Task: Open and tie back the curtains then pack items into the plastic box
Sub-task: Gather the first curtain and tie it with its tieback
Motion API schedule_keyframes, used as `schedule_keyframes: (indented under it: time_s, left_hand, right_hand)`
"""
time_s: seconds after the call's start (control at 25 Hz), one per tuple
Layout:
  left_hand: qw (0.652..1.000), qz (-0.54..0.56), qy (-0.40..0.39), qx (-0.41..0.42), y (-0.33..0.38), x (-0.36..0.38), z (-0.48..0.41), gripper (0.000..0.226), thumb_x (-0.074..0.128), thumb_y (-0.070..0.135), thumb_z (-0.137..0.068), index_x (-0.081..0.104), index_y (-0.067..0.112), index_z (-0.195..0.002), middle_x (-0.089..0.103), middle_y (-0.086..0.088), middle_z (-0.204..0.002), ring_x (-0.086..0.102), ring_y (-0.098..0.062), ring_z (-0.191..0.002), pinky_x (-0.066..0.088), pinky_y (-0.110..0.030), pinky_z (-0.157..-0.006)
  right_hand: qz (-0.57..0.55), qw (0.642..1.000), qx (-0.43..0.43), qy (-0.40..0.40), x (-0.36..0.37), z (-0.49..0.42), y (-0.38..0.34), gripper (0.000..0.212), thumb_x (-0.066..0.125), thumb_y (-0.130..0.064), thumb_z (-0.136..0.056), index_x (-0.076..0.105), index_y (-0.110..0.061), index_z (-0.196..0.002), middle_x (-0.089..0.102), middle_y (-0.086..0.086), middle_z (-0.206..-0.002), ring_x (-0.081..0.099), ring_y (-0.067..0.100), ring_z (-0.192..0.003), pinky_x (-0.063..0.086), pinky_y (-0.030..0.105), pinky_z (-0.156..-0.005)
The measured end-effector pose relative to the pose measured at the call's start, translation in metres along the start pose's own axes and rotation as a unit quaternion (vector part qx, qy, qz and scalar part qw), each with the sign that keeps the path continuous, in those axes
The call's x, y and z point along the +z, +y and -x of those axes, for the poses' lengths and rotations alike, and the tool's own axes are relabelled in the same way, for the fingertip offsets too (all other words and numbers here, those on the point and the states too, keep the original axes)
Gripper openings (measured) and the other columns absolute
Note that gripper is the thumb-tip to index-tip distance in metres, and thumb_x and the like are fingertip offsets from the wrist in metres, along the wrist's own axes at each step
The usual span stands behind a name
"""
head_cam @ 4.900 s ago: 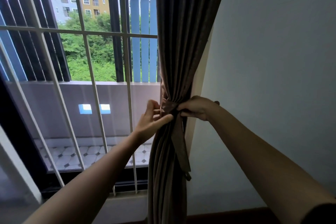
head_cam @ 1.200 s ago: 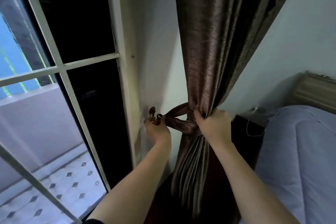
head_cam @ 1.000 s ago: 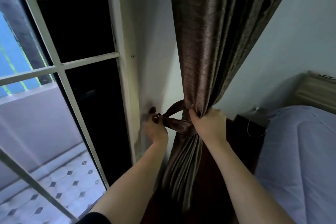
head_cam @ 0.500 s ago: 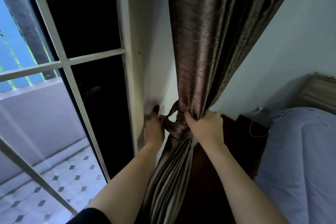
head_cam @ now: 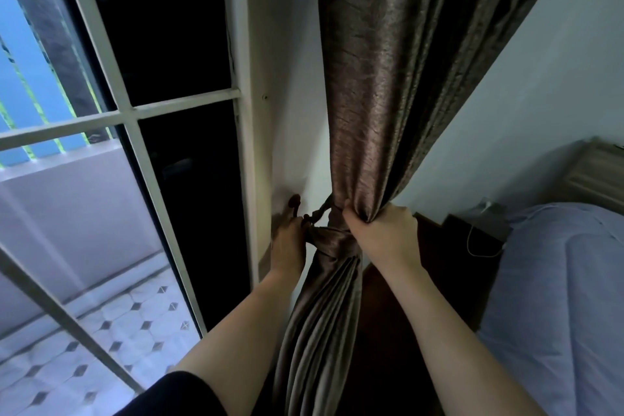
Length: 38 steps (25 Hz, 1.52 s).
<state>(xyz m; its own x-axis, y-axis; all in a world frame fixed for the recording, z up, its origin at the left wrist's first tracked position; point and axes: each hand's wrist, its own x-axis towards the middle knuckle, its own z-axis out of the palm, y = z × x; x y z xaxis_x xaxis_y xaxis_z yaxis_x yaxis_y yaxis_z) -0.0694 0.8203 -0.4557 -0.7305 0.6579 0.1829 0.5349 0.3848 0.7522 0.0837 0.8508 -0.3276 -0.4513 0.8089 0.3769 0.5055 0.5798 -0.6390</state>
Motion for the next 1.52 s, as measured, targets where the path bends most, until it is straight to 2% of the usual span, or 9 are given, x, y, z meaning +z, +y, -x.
schedule_keyframes:
  time_s: [0.4,0.48,0.6,0.76,0.88,1.0,1.12,1.28,1.52]
  left_hand:
    - [0.988,-0.149,-0.004,-0.027,0.021,-0.022,0.022,0.034,0.034,0.014,-0.099,0.063,0.010,-0.116,0.066,-0.014,-0.108,0.062,-0.030,-0.097,0.046,-0.034,-0.078]
    - [0.996,-0.072,-0.020,-0.046,0.017,-0.022,0.031,0.032,0.040,0.016,-0.097,0.062,0.011,-0.120,0.066,-0.016,-0.109,0.062,-0.031,-0.097,0.046,-0.034,-0.079]
    - [0.981,0.167,-0.014,-0.095,0.014,-0.035,0.050,0.027,0.055,0.018,-0.087,0.068,0.008,-0.108,0.070,-0.016,-0.105,0.066,-0.029,-0.097,0.052,-0.035,-0.085]
    - [0.966,0.230,0.036,-0.112,-0.004,-0.058,0.080,0.033,0.050,0.012,-0.086,0.065,0.008,-0.115,0.066,-0.005,-0.104,0.058,-0.016,-0.100,0.045,-0.026,-0.087]
    - [0.969,0.224,0.011,-0.109,-0.016,-0.071,0.094,0.032,0.051,0.009,-0.090,0.063,0.013,-0.119,0.063,0.002,-0.103,0.059,-0.014,-0.100,0.044,-0.024,-0.085]
    - [0.973,0.220,-0.049,-0.055,-0.023,-0.079,0.110,0.043,0.059,0.019,-0.075,0.061,0.018,-0.118,0.066,0.003,-0.100,0.061,-0.009,-0.095,0.048,-0.026,-0.085]
    - [0.988,0.127,-0.089,-0.011,-0.036,-0.081,0.115,0.055,0.058,0.025,-0.065,0.055,0.018,-0.120,0.065,0.000,-0.103,0.062,-0.010,-0.094,0.050,-0.024,-0.082]
    - [0.997,-0.019,-0.074,-0.023,-0.042,-0.078,0.114,0.015,0.055,0.008,-0.078,0.061,0.010,-0.092,0.063,-0.006,-0.076,0.059,-0.022,-0.073,0.041,-0.026,-0.063]
    - [0.989,-0.124,-0.071,0.047,-0.059,-0.077,0.116,0.016,0.051,0.013,-0.092,0.059,0.002,-0.085,0.064,-0.014,-0.075,0.060,-0.029,-0.071,0.041,-0.032,-0.063]
  right_hand:
    - [0.055,0.998,-0.035,-0.012,-0.008,0.019,0.002,0.050,0.060,-0.054,-0.075,0.040,-0.019,-0.045,0.049,-0.007,-0.046,0.045,-0.001,-0.041,0.033,0.011,-0.038]
    - [0.086,0.995,-0.044,-0.013,-0.005,0.024,0.003,0.053,0.051,-0.066,-0.073,0.054,-0.018,-0.052,0.059,-0.006,-0.055,0.057,0.006,-0.048,0.030,0.007,-0.041]
    - [0.068,0.996,-0.051,-0.041,0.006,0.036,0.006,0.069,0.047,-0.078,-0.067,0.066,-0.017,-0.092,0.066,-0.001,-0.089,0.064,0.015,-0.080,0.053,0.028,-0.067]
    - [-0.267,0.936,-0.010,-0.228,0.034,0.070,0.019,0.069,0.070,-0.028,-0.071,0.034,-0.040,-0.128,0.053,-0.014,-0.124,0.054,0.001,-0.113,0.045,0.021,-0.096]
    - [-0.277,0.928,0.093,-0.230,0.069,0.076,0.045,0.073,0.062,-0.002,-0.080,0.028,-0.034,-0.137,0.050,-0.007,-0.130,0.051,0.009,-0.119,0.042,0.030,-0.101]
    - [-0.214,0.935,0.095,-0.265,0.085,0.073,0.057,0.035,0.065,-0.014,-0.084,0.052,-0.025,-0.115,0.060,-0.005,-0.111,0.057,0.015,-0.110,0.048,0.032,-0.093]
    - [-0.228,0.939,0.054,-0.252,0.088,0.080,0.064,0.028,0.073,-0.024,-0.078,0.054,-0.024,-0.098,0.065,-0.005,-0.093,0.064,0.013,-0.091,0.050,0.022,-0.076]
    - [-0.209,0.946,0.013,-0.248,0.095,0.093,0.072,0.021,0.071,-0.029,-0.079,0.057,-0.021,-0.092,0.066,-0.004,-0.090,0.062,0.011,-0.087,0.044,0.008,-0.071]
    - [-0.145,0.974,-0.044,-0.167,0.103,0.102,0.074,0.024,0.063,-0.035,-0.085,0.068,-0.012,-0.093,0.072,0.002,-0.085,0.066,0.016,-0.078,0.053,0.030,-0.073]
